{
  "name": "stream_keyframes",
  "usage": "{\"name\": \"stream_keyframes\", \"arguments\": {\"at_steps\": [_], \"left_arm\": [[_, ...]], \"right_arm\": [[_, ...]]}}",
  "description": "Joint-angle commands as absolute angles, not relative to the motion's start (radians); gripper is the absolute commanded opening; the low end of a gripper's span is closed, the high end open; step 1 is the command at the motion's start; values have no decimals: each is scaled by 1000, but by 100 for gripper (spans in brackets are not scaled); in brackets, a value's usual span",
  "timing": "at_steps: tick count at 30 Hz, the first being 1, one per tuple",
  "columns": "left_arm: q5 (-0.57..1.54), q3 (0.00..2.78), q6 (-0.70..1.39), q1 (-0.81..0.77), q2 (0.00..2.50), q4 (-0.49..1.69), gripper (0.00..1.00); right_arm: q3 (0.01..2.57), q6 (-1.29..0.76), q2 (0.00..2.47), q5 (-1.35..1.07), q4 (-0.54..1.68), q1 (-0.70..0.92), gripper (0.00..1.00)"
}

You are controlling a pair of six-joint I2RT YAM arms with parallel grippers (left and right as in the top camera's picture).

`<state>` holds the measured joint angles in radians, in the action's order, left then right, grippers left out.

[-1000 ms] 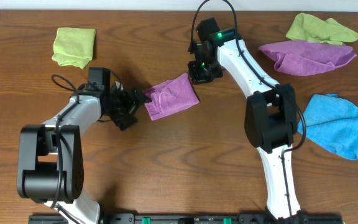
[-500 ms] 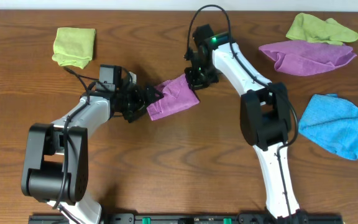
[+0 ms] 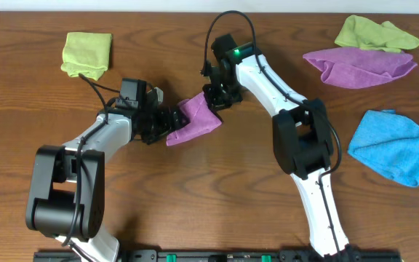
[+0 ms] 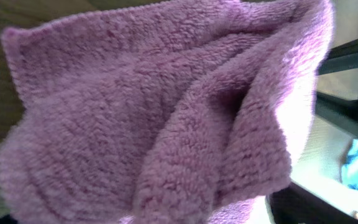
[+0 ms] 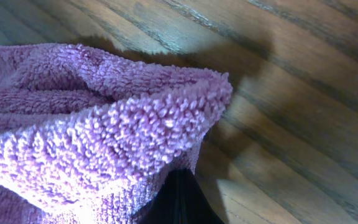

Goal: Fold the cloth
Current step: 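Carry the folded cloth with the left gripper onto the lime-green cloth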

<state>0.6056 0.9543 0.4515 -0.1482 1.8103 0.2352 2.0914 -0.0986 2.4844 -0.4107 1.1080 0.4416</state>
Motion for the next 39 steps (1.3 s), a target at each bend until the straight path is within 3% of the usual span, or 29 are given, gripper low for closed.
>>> {"name": "stream_keyframes", "arguments": {"at_steps": [1,5,6,15,23,29,39], "left_arm": [[538,936,422,-152,1806,250,71],[513,936,424,-152,1806,261,12],[513,936,427,-152,1806,260,6],[578,962,506,-105,1806,167,5],[727,1163,776,27,1804,-111,6],[638,1319,871,135,1804,-204,6],[476,1357,768,294,1816,-184,5]], "right_arm": [[2085,-108,2500,-431,1115,447,2],[2085,-108,2500,-431,1123,447,2],[2085,-108,2500,-431,1127,446,2],[2180,-96,2460,-356,1238,365,2],[2261,-96,2412,-311,1326,316,1],[2261,-96,2410,-311,1349,322,2],[2261,-95,2410,-311,1361,322,2]]}}
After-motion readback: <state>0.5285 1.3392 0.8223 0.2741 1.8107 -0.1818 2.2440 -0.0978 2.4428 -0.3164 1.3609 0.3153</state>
